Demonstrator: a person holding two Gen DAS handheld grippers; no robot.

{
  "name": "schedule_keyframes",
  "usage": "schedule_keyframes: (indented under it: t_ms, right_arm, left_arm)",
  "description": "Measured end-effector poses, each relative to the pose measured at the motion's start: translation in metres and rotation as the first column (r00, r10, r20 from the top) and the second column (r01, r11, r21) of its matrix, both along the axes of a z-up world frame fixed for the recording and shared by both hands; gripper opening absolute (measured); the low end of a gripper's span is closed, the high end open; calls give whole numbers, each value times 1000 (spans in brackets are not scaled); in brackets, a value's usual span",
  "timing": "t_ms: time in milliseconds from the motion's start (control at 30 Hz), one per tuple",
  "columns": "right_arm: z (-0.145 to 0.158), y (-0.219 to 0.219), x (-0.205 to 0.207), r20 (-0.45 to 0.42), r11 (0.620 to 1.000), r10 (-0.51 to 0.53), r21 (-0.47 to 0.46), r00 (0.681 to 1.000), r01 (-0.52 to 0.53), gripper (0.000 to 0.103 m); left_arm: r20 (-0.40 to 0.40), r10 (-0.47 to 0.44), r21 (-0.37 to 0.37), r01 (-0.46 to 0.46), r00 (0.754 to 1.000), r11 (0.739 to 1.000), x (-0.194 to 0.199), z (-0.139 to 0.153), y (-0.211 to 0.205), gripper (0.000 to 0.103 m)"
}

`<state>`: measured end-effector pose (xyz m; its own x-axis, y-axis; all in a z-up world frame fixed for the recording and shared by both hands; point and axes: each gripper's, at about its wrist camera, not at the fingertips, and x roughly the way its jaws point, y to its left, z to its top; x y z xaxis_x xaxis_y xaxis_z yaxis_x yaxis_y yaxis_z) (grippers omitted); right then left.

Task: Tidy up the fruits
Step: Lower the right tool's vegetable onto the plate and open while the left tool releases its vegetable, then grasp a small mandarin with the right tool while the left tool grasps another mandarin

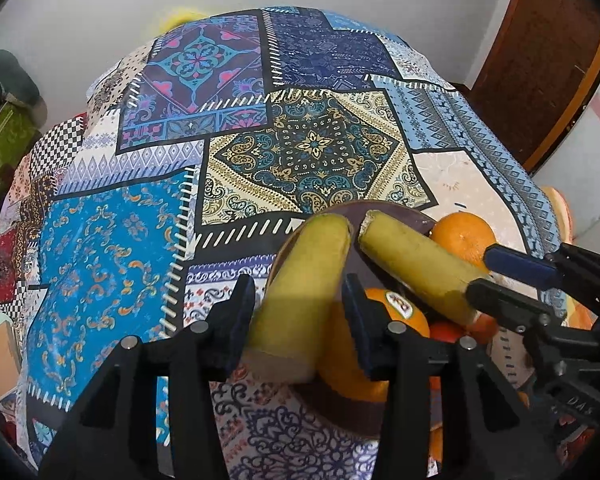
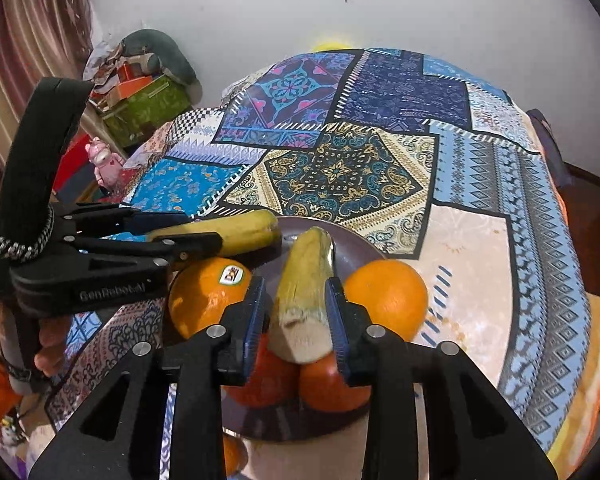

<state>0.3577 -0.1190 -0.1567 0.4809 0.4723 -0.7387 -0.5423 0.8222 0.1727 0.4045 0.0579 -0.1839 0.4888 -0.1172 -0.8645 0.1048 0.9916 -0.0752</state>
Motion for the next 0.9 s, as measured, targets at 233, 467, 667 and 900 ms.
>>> schedule_keyframes:
  t_ms: [233, 467, 667, 900]
  right_arm:
    - [10, -19, -20, 19, 1000, -25, 8, 1000, 25, 34]
    - [25, -42, -49, 52, 997, -67, 33, 996, 66, 42]
    - [28, -61, -76, 66, 995, -96, 39, 993, 93, 46]
    - [16, -77, -105, 39, 993, -110, 52, 993, 108, 46]
  left_arm:
    - [28, -16, 9, 15, 1000, 1000, -29, 21, -1, 46]
    - [86, -31, 7, 31, 996, 1000, -76, 49, -8, 54]
    - [119, -36, 7, 35, 992, 999, -116, 59, -16, 62]
    - [115, -26, -17, 28, 993, 999, -151, 51, -26, 64]
